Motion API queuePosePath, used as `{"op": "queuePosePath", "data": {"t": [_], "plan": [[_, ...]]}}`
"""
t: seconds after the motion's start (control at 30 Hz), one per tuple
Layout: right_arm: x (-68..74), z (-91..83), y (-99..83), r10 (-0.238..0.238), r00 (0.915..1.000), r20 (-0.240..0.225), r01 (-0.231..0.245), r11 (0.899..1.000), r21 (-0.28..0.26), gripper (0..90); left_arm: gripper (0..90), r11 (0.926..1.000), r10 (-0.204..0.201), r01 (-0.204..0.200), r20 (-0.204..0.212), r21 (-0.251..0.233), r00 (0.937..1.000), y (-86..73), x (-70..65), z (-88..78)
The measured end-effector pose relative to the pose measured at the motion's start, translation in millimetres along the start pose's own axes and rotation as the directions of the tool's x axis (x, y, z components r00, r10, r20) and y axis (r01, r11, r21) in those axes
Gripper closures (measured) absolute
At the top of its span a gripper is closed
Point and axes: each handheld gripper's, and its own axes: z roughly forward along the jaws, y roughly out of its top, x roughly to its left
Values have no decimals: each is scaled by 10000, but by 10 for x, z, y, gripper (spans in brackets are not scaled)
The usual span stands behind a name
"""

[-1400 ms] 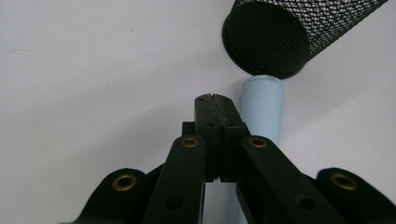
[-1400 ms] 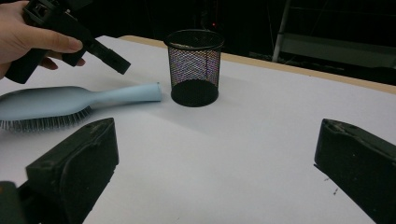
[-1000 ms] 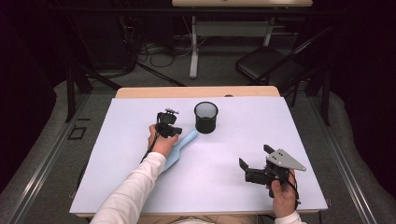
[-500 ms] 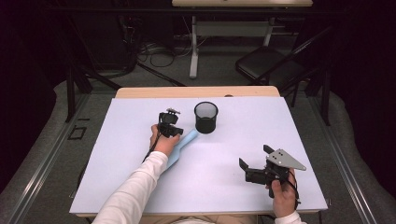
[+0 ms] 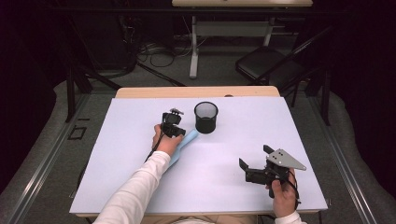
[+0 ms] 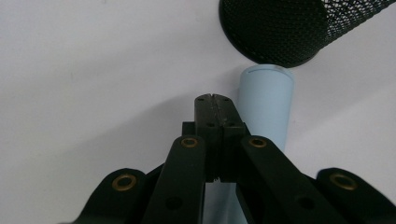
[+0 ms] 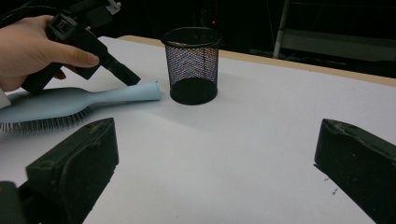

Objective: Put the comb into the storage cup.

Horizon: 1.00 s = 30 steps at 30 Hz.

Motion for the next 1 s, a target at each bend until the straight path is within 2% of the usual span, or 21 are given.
{"op": "queuePosePath", "data": {"t": [0.37, 0.67, 0.87, 1.0], "plan": [[-12, -1, -2, 64, 10000, -47, -64, 10000, 17, 0, 900, 9994, 136, -136, 20, 307, 9999, 20, -70, 58], [-16, 0, -3, 73, 10000, -60, -73, 10000, 30, 0, 900, 9966, 570, -582, 212, 591, 9981, 34, -211, 92], [-24, -1, -3, 52, 10000, -44, -52, 10000, 24, 0, 900, 9909, 1035, -1058, 320, 831, 9941, 15, -353, 125], [-26, -2, -3, 30, 10000, -46, -29, 10000, 22, 0, 900, 9886, 1178, -1211, 417, 896, 9922, 4, -405, 132]]}}
